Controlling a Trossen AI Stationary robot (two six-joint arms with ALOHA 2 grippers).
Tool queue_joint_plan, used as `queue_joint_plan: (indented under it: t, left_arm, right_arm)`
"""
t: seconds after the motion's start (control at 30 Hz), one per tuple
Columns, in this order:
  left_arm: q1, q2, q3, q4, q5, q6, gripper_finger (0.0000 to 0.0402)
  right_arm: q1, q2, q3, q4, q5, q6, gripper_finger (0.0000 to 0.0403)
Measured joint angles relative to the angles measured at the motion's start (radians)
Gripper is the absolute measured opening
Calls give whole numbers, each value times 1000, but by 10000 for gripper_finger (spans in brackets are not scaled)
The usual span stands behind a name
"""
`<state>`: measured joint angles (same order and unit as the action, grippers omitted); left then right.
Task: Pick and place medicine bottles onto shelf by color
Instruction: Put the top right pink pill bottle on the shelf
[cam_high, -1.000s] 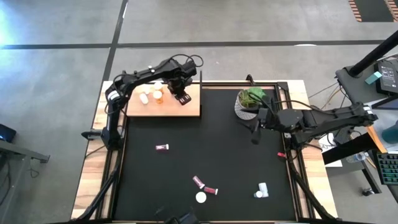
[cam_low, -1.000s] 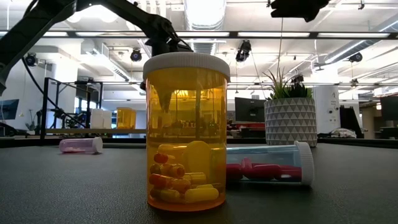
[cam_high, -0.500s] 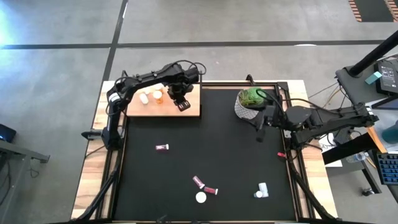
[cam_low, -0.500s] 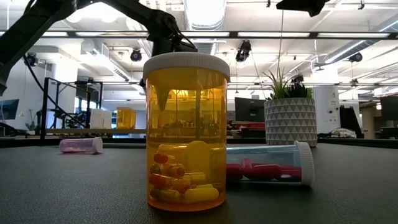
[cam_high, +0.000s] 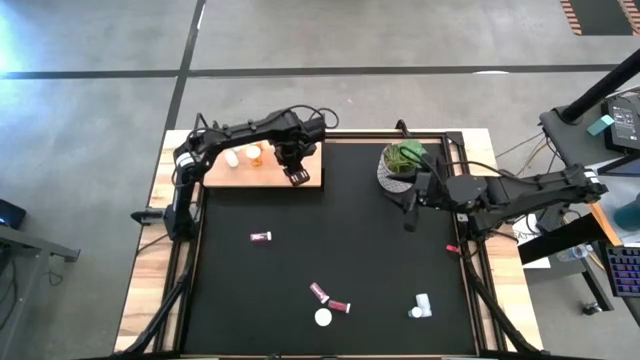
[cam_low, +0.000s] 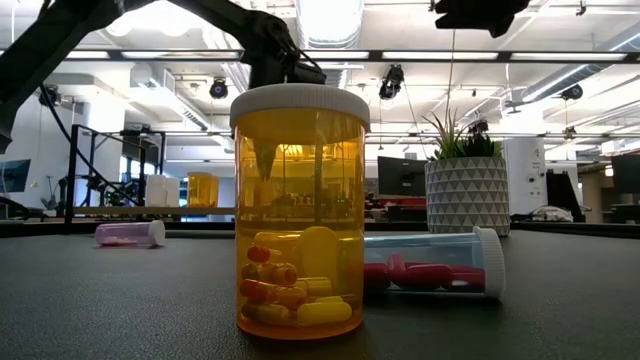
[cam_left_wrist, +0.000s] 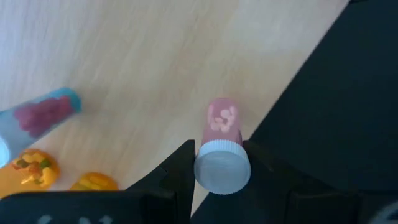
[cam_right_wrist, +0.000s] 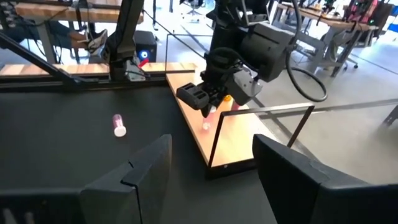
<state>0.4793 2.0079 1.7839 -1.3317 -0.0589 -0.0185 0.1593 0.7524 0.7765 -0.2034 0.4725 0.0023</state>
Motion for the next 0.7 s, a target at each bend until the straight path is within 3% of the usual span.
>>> queue_joint_plan:
  t: [0.23, 0.7]
  left_arm:
    - [-1, 0, -10, 18, 0, 0, 102]
    - [0, 0, -11, 70, -2, -1, 102]
  right_arm:
    - [0, 23, 0, 0, 0, 107, 217]
    - [0, 22, 0, 0, 0, 111, 217]
